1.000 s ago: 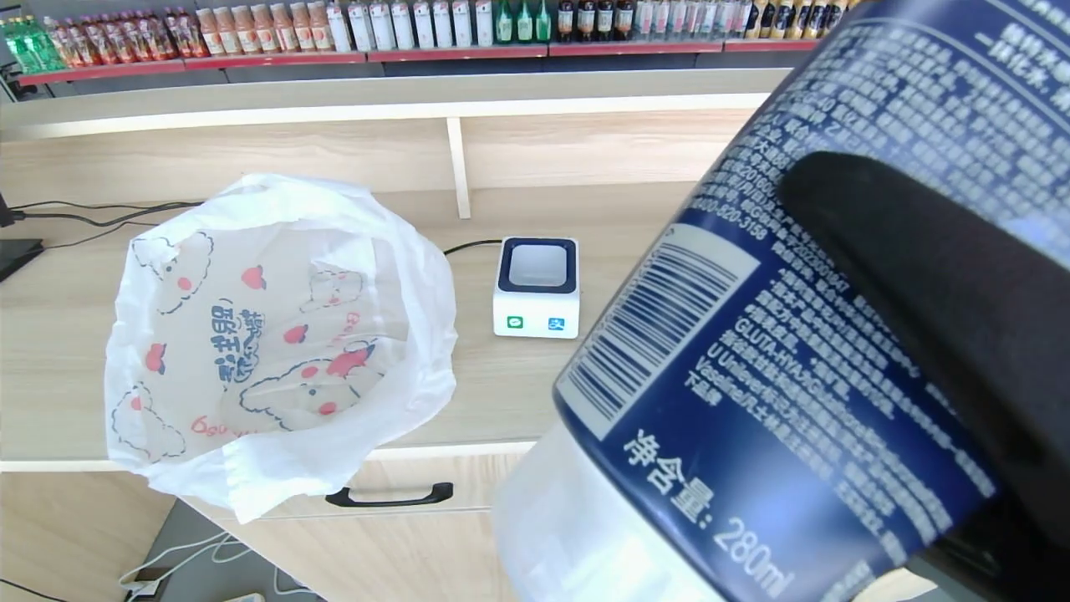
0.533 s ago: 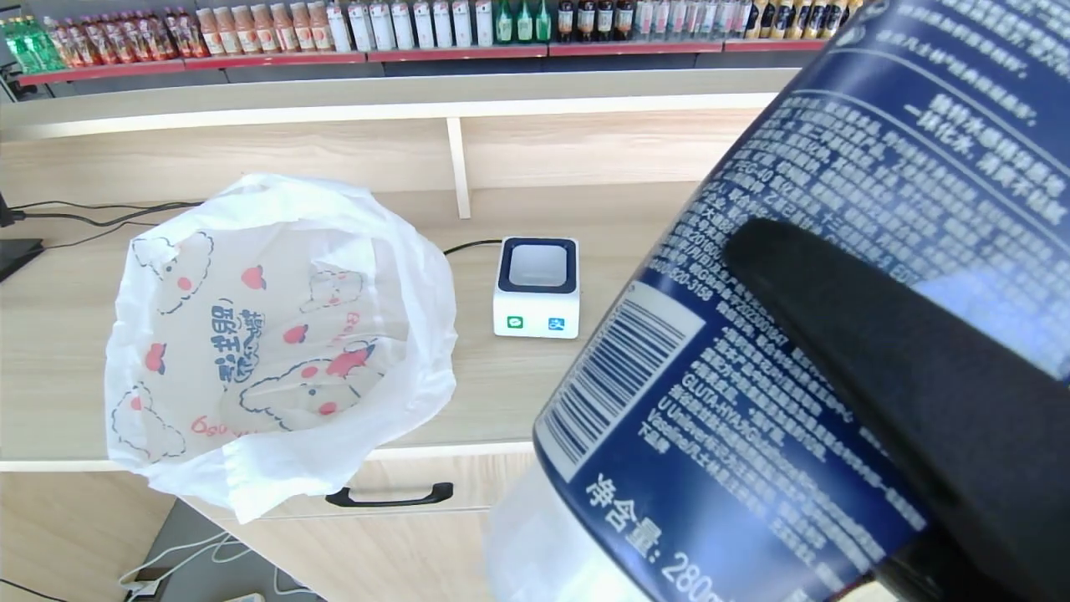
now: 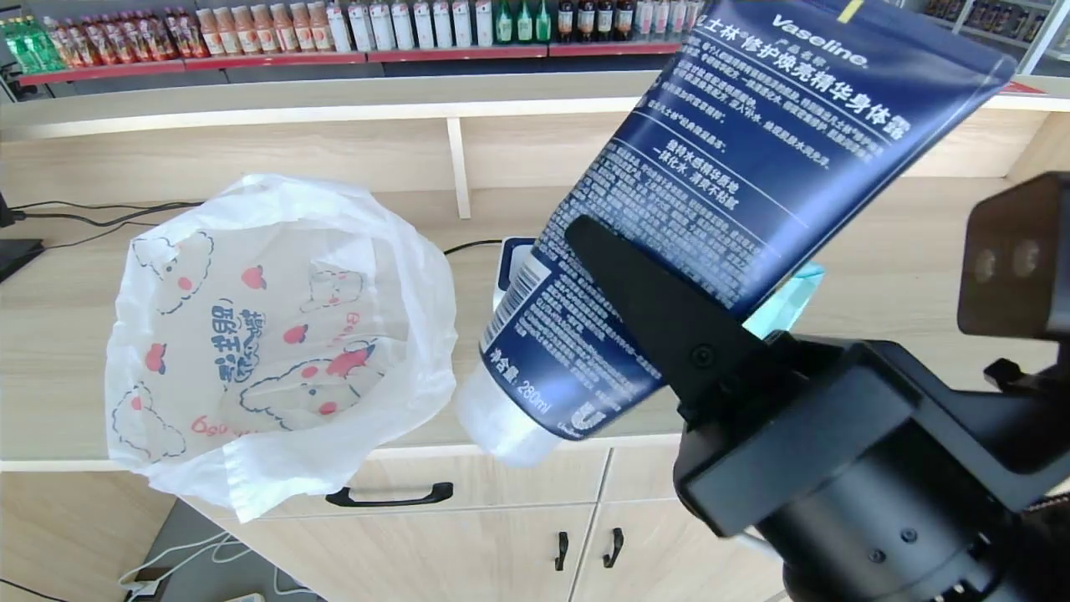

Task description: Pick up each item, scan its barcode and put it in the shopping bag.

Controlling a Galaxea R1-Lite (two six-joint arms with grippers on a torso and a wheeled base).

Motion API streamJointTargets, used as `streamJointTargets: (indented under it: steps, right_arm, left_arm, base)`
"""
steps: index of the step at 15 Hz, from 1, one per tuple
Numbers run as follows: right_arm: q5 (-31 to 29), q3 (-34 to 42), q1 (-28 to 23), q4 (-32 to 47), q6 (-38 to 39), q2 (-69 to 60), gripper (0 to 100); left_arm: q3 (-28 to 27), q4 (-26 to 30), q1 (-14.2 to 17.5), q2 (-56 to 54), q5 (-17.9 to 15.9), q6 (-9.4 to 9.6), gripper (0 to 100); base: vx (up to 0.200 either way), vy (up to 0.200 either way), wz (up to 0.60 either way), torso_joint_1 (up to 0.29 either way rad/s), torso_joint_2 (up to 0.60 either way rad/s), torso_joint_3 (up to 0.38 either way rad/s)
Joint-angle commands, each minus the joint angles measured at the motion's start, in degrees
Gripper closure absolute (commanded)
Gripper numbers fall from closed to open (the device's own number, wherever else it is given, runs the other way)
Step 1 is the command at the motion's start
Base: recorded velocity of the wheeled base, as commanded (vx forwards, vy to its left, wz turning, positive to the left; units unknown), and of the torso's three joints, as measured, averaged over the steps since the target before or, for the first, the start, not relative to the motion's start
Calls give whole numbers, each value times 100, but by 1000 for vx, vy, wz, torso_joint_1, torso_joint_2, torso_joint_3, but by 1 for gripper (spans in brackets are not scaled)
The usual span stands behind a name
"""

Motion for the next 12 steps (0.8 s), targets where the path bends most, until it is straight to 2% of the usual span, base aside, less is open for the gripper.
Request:
streamJointTargets:
  steps: [1, 2, 6, 8, 12]
  right_arm:
    - [142, -283, -363, -8, -126, 364, 100]
    - [204, -283, -451, -8, -337, 425, 100]
    - [1320, -283, -1075, -8, -1558, 900, 100]
    - [1777, -388, -1136, -8, -2068, 1146, 100]
    - [1812, -1021, -1382, -8, -2508, 1691, 100]
  left_arm:
    - [1, 2, 1, 0, 1, -1, 100]
    - [1, 2, 1, 0, 9, -1, 100]
    - [1, 2, 1, 0, 1, -1, 100]
    - [1, 2, 1, 0, 1, -1, 100]
    - [1, 2, 1, 0, 1, -1, 100]
  base:
    - [0, 0, 0, 0, 0, 0]
    - [0, 0, 0, 0, 0, 0]
    - [0, 0, 0, 0, 0, 0]
    - [0, 0, 0, 0, 0, 0]
    - [0, 0, 0, 0, 0, 0]
